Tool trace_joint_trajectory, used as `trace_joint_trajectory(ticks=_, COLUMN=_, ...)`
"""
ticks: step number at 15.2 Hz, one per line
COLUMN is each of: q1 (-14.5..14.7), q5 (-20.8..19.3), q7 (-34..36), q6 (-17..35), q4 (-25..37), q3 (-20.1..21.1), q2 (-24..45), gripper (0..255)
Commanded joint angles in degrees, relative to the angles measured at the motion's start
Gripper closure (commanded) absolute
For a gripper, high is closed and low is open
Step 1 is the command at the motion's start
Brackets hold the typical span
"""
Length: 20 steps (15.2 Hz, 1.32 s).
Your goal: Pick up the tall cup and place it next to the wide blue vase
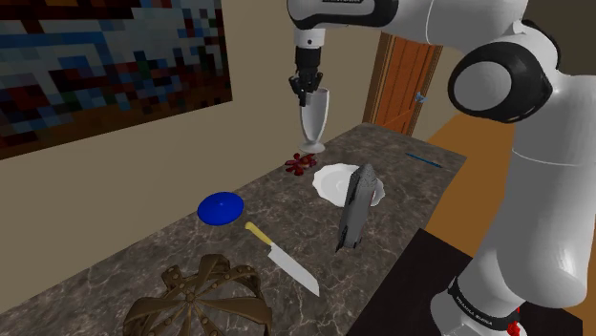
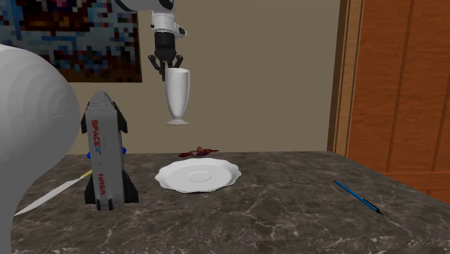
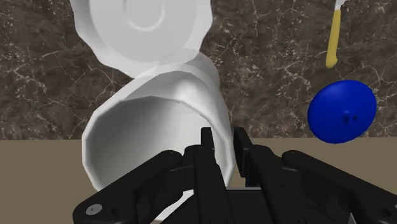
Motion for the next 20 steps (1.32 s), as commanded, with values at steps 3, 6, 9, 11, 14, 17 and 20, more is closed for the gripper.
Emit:
trace_joint_trajectory(ticks=3, q1=1.40, q5=1.16, q7=3.39, q6=-0.70, q4=6.93, q3=1.37, q2=6.23, gripper=255)
trace_joint_trajectory(ticks=6, q1=2.24, q5=2.01, q7=5.96, q6=-2.27, q4=14.05, q3=2.36, q2=11.79, gripper=255)
trace_joint_trajectory(ticks=9, q1=2.85, q5=2.84, q7=8.45, q6=-4.00, q4=22.21, q3=3.29, q2=18.19, gripper=255)
trace_joint_trajectory(ticks=11, q1=3.26, q5=2.66, q7=8.37, q6=-1.74, q4=18.90, q3=3.23, q2=17.17, gripper=255)
trace_joint_trajectory(ticks=14, q1=3.76, q5=2.48, q7=8.27, q6=1.34, q4=14.70, q3=3.17, q2=16.06, gripper=255)
trace_joint_trajectory(ticks=17, q1=4.15, q5=2.36, q7=8.18, q6=4.14, q4=11.13, q3=3.14, q2=15.31, gripper=255)
trace_joint_trajectory(ticks=20, q1=4.45, q5=2.30, q7=8.10, q6=6.76, q4=8.02, q3=3.14, q2=14.84, gripper=255)
